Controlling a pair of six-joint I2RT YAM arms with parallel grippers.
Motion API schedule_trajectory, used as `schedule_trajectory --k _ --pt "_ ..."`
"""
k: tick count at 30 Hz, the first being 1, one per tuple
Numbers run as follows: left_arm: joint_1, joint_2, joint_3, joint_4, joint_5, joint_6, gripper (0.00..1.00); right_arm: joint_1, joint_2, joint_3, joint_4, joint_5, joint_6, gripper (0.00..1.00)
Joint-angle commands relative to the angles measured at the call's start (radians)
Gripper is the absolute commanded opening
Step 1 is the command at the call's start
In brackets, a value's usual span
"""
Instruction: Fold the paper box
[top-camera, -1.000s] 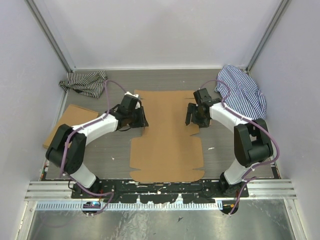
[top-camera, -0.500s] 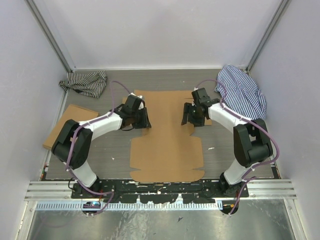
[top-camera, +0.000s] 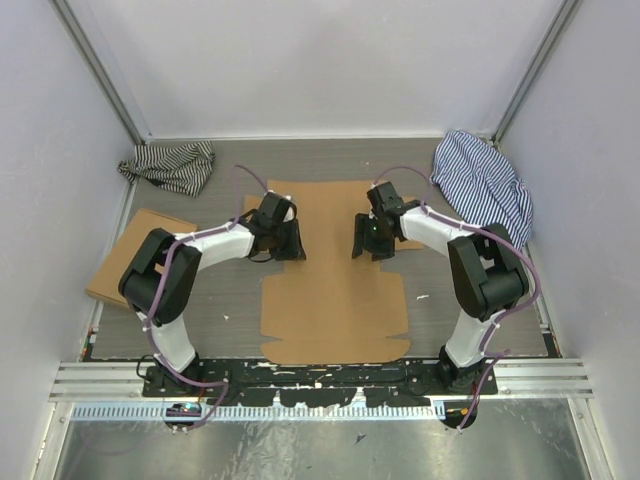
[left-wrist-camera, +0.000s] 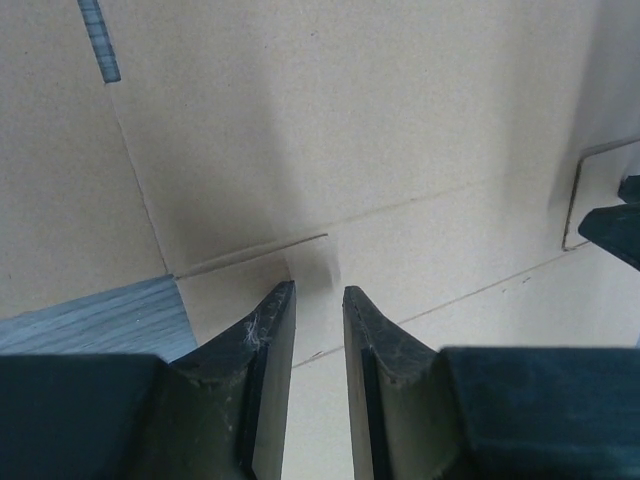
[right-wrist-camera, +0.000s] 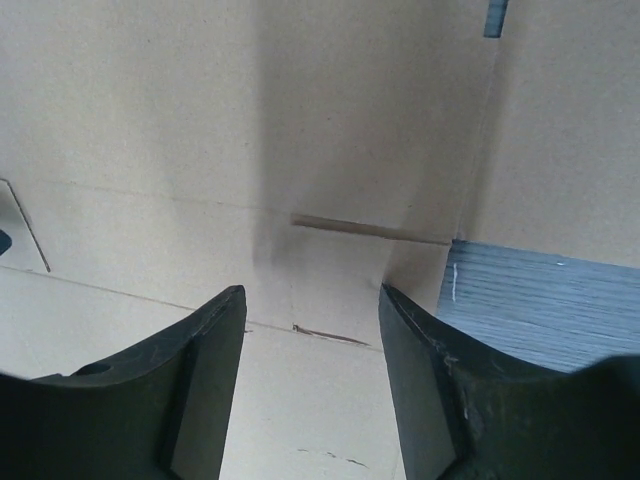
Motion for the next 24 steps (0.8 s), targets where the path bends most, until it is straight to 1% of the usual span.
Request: schedule_trajectory --k 1,6,9,14,17,21,24 --pt "-0.005 0.053 0.01 0.0 -0.025 -0.009 0.32 0.005 0.048 0.022 0.034 0.024 0.017 0.61" --pt "-0.005 0.101 0.014 -0.025 -0.036 -0.013 0.3 0.007 0.075 0.023 0.031 0.031 0.021 0.6" --pt "-0.005 0.091 0.007 -0.034 -0.041 -0.014 0.29 0.009 0.063 0.024 0.026 0.034 0.019 0.59" --pt "-0.005 0.033 0.018 -0.078 -0.055 -0.011 0.3 0.01 0.022 0.063 -0.012 0.054 0.009 0.6" --pt "-0.004 -0.022 0.044 -0.135 -0.073 0.0 0.3 0.01 -0.008 0.108 -0.06 0.075 -0.002 0.6" --pt "-0.004 -0.082 0.09 -0.215 -0.126 0.018 0.33 0.01 -0.029 0.19 -0.119 0.116 -0.017 0.6" --pt "-0.004 -0.11 0.13 -0.272 -0.182 0.037 0.37 0.008 -0.024 0.258 -0.155 0.163 -0.029 0.6"
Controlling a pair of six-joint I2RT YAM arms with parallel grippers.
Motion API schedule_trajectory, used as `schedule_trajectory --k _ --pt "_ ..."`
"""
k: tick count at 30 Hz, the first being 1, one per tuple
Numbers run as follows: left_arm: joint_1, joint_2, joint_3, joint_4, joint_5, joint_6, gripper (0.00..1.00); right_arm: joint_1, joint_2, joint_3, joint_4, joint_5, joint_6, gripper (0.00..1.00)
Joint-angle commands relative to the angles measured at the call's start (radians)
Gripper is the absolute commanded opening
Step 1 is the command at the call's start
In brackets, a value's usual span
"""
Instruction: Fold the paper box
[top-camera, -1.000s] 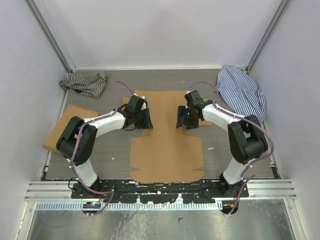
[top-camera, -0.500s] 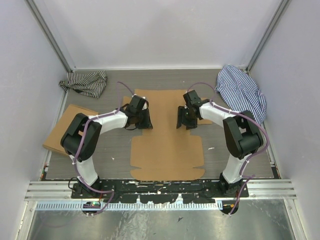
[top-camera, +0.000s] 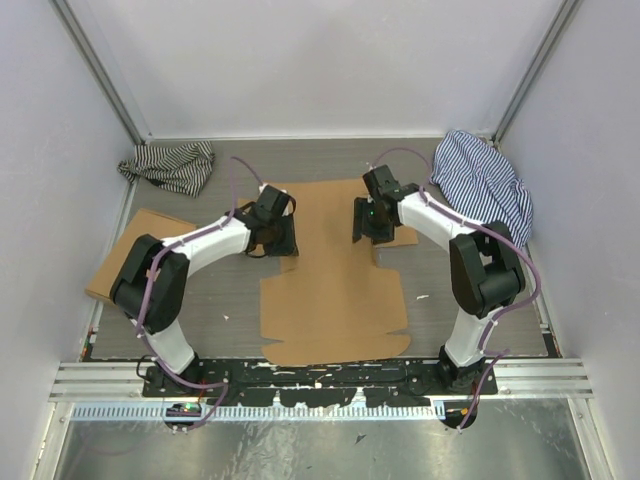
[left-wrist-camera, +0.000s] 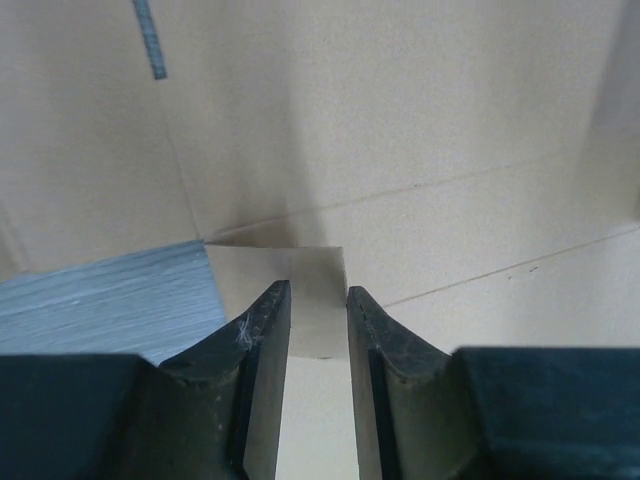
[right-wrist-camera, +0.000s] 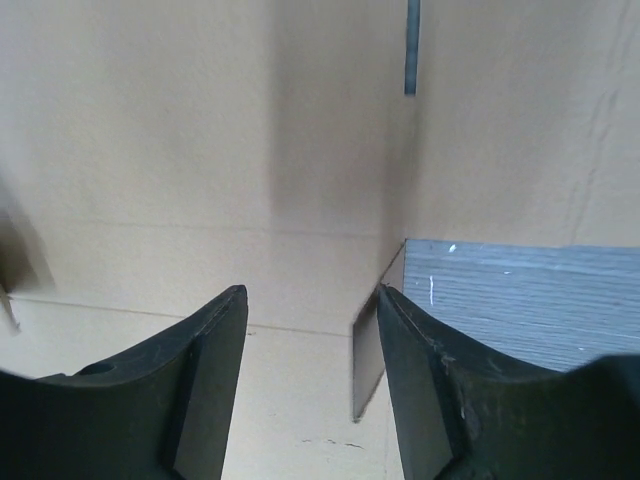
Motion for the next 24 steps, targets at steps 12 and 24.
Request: schedule_trajectory --k 12,24 --pt "0.111 -0.016 0.277 -0.226 -0.156 0.091 0.45 -0.121 0.082 0.398 -0.107 0.075 -0.062 0.61" --pt "0.333 0.241 0.543 -0.127 -0.035 0.072 0.63 -0.248 0.393 0.722 0.0 -0.07 -0.107 0.86"
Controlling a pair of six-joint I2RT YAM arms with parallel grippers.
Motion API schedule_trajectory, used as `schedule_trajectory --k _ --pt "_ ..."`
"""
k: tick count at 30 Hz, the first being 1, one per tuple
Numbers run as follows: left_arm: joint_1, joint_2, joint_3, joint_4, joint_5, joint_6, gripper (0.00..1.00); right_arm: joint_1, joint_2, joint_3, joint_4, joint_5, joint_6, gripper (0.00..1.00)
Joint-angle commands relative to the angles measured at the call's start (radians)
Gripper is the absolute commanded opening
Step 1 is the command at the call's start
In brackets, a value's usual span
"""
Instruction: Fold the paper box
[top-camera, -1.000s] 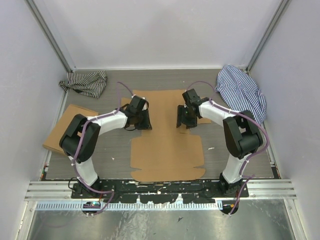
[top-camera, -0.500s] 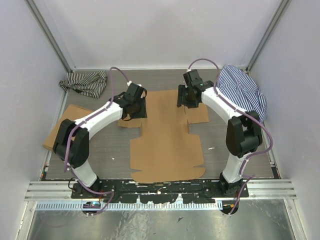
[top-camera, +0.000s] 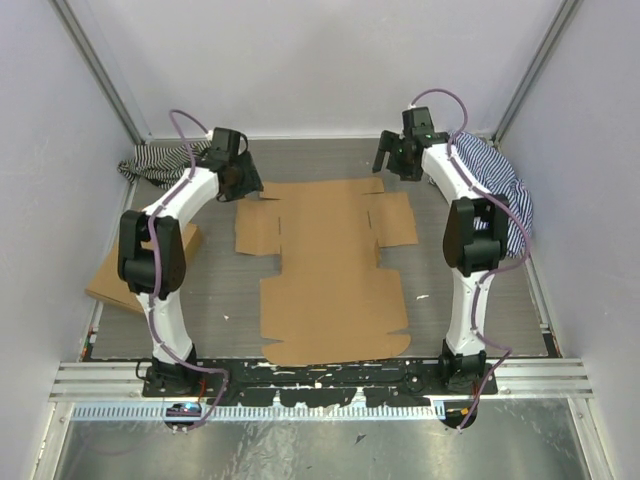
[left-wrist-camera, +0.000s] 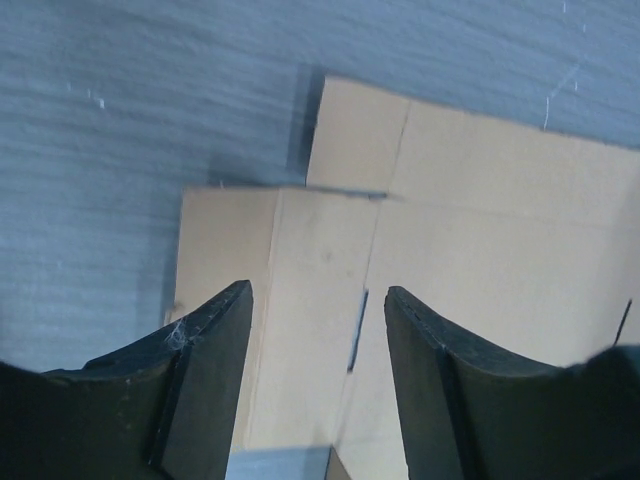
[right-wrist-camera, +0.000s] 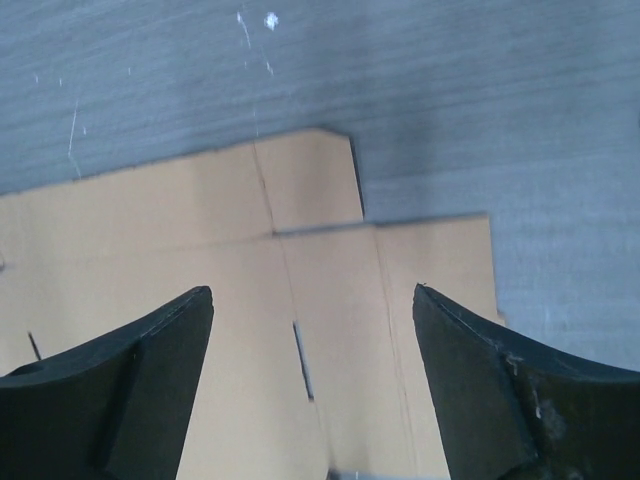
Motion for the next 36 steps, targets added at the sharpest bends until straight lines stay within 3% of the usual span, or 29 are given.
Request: schedule_trajectory --k 1,9,25,36 --pt "0.01 0.1 0.118 0.04 0.037 0.024 0.63 -0.002 0.11 0.123 0.077 -0.071 -0.026 0.86" --pt "0.06 0.246 0.218 0.103 0.099 0.019 0.65 -0.022 0.266 0.243 0.136 -0.127 -0.047 0.83" --pt "0.089 0.393 0.351 0.103 0.209 0.004 0.63 -0.025 0.276 0.188 0.168 -0.129 -0.054 0.81" --pt "0.078 0.418 0.349 0.112 0.261 0.011 0.52 -0.026 0.265 0.179 0.17 -0.136 -0.052 0.8"
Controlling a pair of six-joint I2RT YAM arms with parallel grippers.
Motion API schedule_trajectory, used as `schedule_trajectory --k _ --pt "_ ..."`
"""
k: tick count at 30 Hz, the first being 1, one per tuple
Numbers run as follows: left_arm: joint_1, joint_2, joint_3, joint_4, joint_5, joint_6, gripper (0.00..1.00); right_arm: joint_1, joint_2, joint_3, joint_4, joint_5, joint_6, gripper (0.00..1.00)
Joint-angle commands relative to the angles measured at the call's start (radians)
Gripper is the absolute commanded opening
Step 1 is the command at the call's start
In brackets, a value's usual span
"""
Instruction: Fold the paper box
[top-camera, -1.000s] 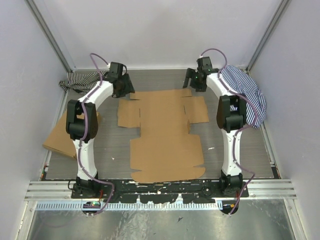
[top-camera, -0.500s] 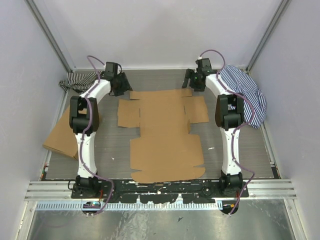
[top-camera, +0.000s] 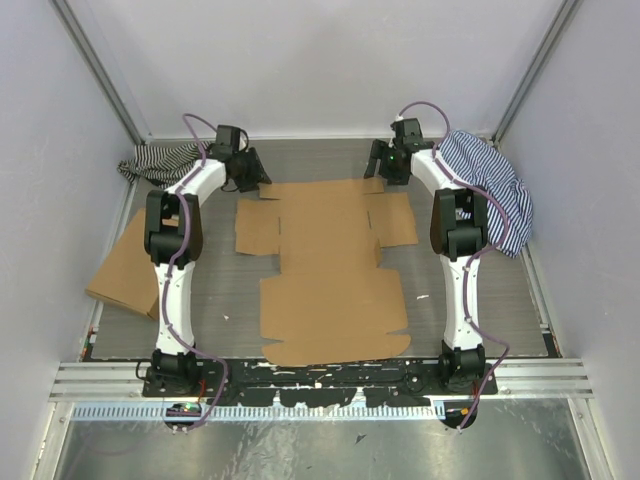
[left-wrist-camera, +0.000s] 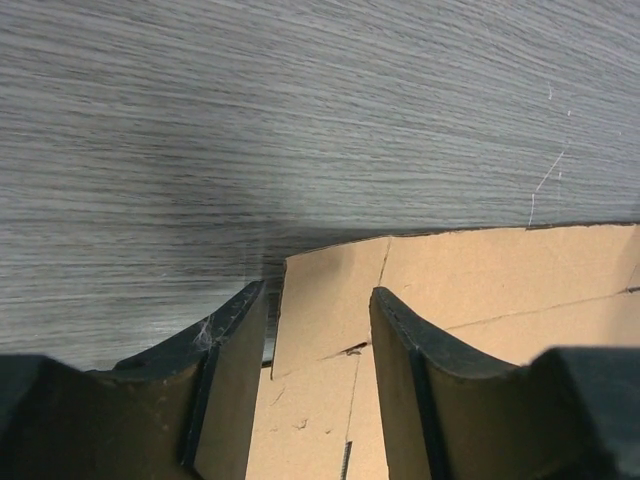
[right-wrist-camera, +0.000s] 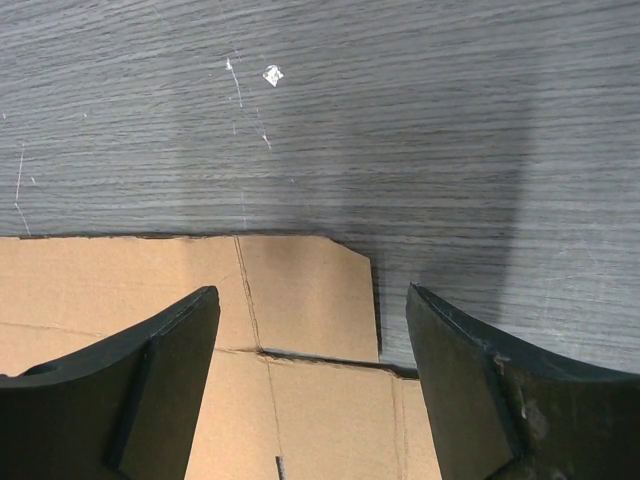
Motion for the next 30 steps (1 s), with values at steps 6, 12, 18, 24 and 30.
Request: schedule_trajectory --k 6,12,18,24,30 --pt "-0.018 0.005 0.002 0.045 0.051 -0.002 0.43 -0.005 -0.046 -0.013 0.043 -0.019 -0.009 0.8" --pt "-0.031 -0.005 -0.002 0.054 0.058 -0.01 0.36 -0.005 -0.056 -0.023 0.046 -0.03 -0.007 0.79" --pt "-0.049 -0.003 0.021 0.05 0.054 -0.012 0.33 -0.004 -0.051 -0.032 0.052 -0.049 -0.004 0.79" --pt "-0.06 0.028 0.063 0.012 0.049 -0.007 0.32 -0.004 -0.054 -0.045 0.059 -0.064 -0.002 0.78" --pt "-0.064 0.02 0.056 0.009 0.038 -0.012 0.13 -0.004 -0.054 -0.047 0.064 -0.068 0.004 0.78"
